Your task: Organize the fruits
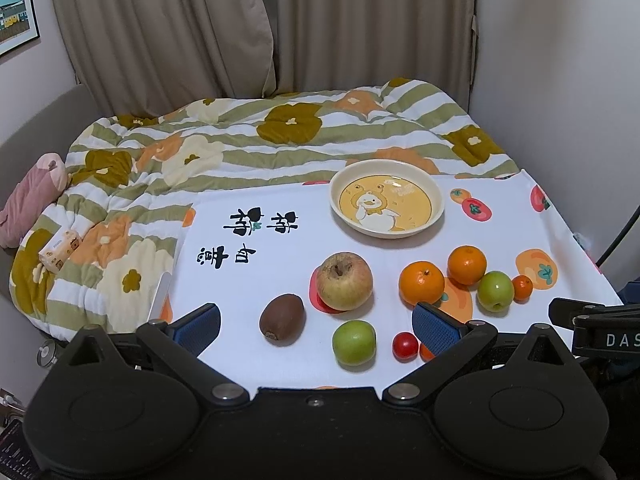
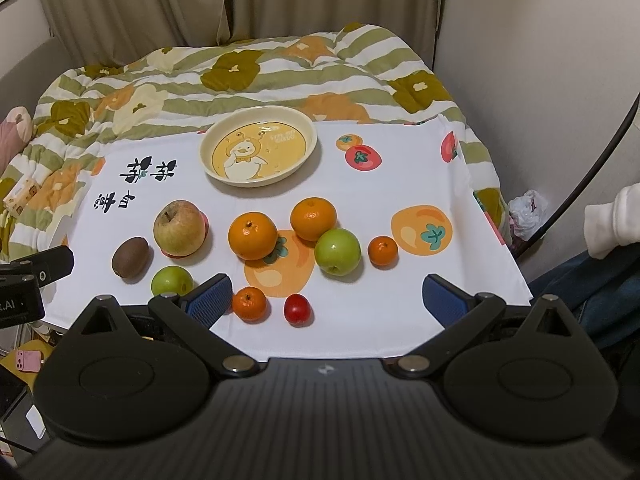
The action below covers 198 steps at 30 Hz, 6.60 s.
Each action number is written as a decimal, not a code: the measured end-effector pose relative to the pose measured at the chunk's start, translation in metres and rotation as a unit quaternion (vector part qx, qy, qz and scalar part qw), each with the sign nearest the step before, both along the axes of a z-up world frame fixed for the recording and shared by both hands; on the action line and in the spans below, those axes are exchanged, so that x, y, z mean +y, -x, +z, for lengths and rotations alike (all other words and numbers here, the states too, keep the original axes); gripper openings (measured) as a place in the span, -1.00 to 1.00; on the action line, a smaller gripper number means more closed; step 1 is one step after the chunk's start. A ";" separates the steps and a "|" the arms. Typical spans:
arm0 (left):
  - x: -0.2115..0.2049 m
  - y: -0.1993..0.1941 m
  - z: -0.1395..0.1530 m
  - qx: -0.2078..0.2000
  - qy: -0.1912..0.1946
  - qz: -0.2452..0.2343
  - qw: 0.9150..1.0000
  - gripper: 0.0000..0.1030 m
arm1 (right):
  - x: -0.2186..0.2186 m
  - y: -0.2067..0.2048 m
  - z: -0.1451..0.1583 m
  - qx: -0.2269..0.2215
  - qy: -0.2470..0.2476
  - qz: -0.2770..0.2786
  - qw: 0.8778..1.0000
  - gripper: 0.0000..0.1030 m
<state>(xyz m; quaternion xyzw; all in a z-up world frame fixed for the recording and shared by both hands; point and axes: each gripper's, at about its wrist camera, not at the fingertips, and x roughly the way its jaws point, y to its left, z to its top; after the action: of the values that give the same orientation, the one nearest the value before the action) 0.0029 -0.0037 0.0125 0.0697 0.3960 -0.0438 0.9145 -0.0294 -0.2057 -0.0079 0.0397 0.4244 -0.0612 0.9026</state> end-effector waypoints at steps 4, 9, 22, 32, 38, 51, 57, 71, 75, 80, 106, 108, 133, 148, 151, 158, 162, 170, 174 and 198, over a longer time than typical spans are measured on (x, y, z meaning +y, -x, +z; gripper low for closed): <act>-0.001 0.000 0.000 0.000 0.000 0.000 1.000 1.00 | 0.000 0.001 0.000 -0.001 0.000 0.001 1.000 1.00; -0.001 0.000 0.000 -0.001 0.000 0.000 1.000 1.00 | 0.002 0.002 0.002 -0.002 0.001 0.001 1.000 1.00; 0.002 0.002 0.005 -0.007 0.001 0.003 1.000 1.00 | 0.004 0.004 0.005 -0.005 0.001 0.002 1.000 1.00; 0.003 0.002 0.006 -0.008 0.002 0.002 1.000 1.00 | 0.005 0.004 0.006 -0.006 0.003 0.003 1.000 1.00; 0.005 0.003 0.006 -0.008 0.003 0.003 1.000 1.00 | 0.005 0.003 0.006 -0.006 0.001 0.003 1.000 1.00; 0.006 0.003 0.006 -0.010 0.003 0.003 1.000 1.00 | 0.006 0.003 0.006 -0.007 0.001 0.003 1.000 1.00; 0.005 0.003 0.006 -0.010 0.003 0.003 1.000 1.00 | 0.006 0.003 0.006 -0.006 0.001 0.002 1.000 1.00; 0.005 0.003 0.005 -0.009 0.005 0.002 1.000 1.00 | 0.007 0.001 0.006 -0.005 -0.001 0.004 1.000 1.00; 0.005 -0.001 0.003 -0.016 0.011 -0.003 1.000 1.00 | 0.007 -0.003 0.006 -0.007 0.001 0.011 1.000 1.00; -0.001 -0.011 -0.004 -0.032 0.004 -0.009 0.999 1.00 | 0.001 -0.021 -0.003 -0.006 -0.001 0.028 1.000 1.00; 0.007 -0.103 -0.124 -0.054 -0.035 -0.164 0.984 0.96 | 0.023 -0.120 -0.116 -0.040 -0.052 0.043 0.997 1.00; 0.007 -0.110 -0.131 -0.054 -0.042 -0.190 0.979 0.94 | 0.023 -0.123 -0.122 -0.041 -0.057 0.032 0.997 1.00; -0.002 -0.151 -0.178 0.010 -0.020 -0.300 0.954 0.68 | 0.056 -0.151 -0.164 -0.018 -0.062 0.000 0.998 0.91; 0.004 -0.150 -0.180 0.015 -0.012 -0.283 0.959 0.52 | 0.063 -0.159 -0.175 -0.004 -0.042 0.003 0.999 0.54; 0.007 -0.149 -0.180 0.013 -0.016 -0.273 0.962 0.52 | 0.063 -0.159 -0.175 -0.006 -0.038 0.008 0.999 0.53; 0.016 -0.146 -0.172 0.006 -0.015 -0.248 0.969 0.52 | 0.066 -0.157 -0.169 -0.003 -0.055 0.011 0.998 0.51; 0.024 -0.140 -0.155 -0.004 -0.010 -0.232 0.973 0.52 | 0.071 -0.153 -0.150 -0.013 -0.065 0.010 0.998 0.51; 0.042 -0.129 -0.103 -0.026 0.018 -0.190 0.981 0.52 | 0.077 -0.143 -0.086 -0.048 -0.064 0.016 0.997 0.51; 0.041 -0.127 -0.076 -0.051 0.008 -0.174 0.983 0.52 | 0.069 -0.143 -0.058 -0.063 -0.070 0.012 0.996 0.51; -0.054 -0.250 -0.056 -0.063 -0.007 -0.126 0.990 0.52 | -0.044 -0.283 -0.038 -0.065 -0.055 0.112 0.990 0.51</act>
<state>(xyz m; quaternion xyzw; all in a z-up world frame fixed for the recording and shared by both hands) 0.2528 -0.0581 -0.0434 0.1280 0.3259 -0.1510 0.9245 0.2539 -0.2501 -0.0455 0.0458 0.3690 0.0664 0.9259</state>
